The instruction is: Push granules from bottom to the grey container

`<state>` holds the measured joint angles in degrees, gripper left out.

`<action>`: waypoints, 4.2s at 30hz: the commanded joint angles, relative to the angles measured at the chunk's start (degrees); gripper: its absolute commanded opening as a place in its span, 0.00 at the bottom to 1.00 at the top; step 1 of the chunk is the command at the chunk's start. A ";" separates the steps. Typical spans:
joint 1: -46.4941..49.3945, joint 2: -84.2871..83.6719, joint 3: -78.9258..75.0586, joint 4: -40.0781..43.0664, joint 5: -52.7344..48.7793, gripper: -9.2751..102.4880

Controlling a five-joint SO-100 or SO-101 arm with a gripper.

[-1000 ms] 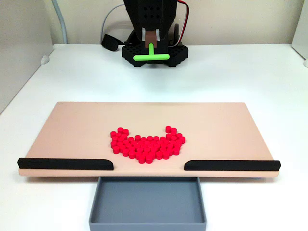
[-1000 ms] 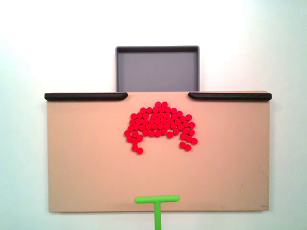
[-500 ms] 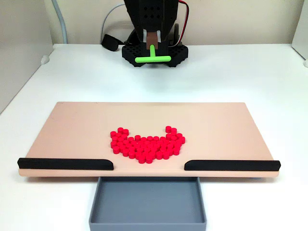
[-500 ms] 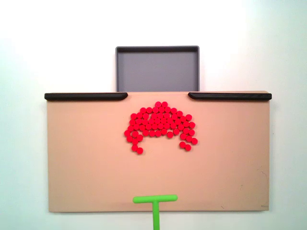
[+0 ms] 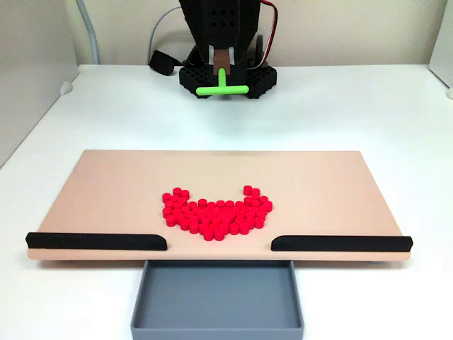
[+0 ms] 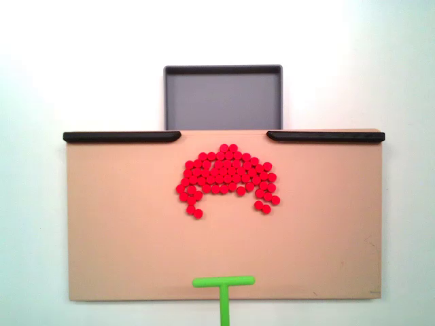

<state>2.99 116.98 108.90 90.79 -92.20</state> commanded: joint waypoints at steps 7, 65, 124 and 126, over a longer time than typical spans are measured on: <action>0.26 0.26 -0.26 -0.26 1.85 0.08; -5.54 -8.61 21.53 -33.57 9.23 0.08; -2.64 -6.42 2.11 -19.51 2.29 0.08; -2.46 -3.52 2.11 -15.29 1.76 0.08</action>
<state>0.09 107.93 113.29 71.02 -89.38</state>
